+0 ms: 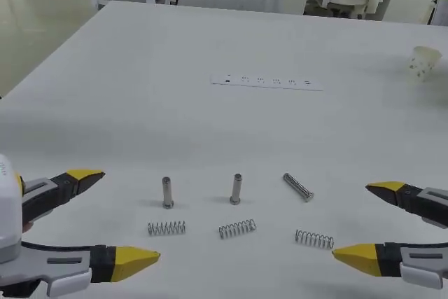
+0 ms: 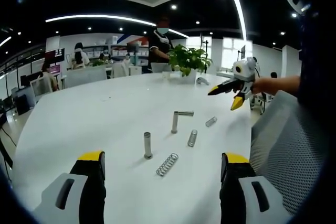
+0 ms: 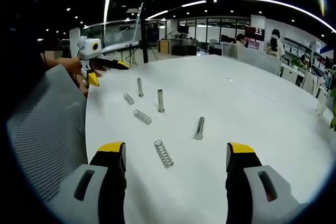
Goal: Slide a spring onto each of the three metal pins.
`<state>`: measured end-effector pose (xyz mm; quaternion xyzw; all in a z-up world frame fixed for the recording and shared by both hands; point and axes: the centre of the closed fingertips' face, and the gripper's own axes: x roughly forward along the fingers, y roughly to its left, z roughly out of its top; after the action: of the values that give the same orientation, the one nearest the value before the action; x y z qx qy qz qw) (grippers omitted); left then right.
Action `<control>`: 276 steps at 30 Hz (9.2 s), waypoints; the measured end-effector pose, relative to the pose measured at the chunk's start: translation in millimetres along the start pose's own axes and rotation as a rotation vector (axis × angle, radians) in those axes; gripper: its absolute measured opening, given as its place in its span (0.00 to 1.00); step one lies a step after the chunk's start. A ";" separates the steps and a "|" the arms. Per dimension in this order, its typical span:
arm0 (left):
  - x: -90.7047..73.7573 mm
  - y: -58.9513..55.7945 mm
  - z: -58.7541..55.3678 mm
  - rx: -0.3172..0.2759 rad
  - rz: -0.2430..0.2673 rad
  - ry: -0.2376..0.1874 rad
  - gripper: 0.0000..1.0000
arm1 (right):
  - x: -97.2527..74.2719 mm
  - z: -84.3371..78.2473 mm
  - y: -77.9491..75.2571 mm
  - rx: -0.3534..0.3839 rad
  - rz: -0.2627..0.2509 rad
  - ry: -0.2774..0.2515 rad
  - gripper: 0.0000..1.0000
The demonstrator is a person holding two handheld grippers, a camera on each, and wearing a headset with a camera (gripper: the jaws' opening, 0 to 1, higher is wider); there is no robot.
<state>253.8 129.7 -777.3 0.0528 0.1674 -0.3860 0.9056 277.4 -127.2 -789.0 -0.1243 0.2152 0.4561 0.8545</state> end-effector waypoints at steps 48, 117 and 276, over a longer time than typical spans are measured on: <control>-2.3 0.6 -1.6 -0.012 0.015 0.000 0.86 | 77.3 35.5 -51.6 -0.084 -0.022 0.190 0.55; -3.7 2.5 -3.3 -0.017 0.005 -0.002 0.80 | 121.3 -8.3 -63.3 0.117 -0.133 0.531 0.05; -4.4 -8.7 3.7 0.005 -0.006 -0.008 0.77 | 40.7 -58.8 15.9 -0.256 0.189 0.636 0.09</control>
<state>245.7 125.8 -772.0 0.0529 0.1628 -0.3894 0.9050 269.2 -112.9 -860.4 -0.3457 0.4222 0.4949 0.6763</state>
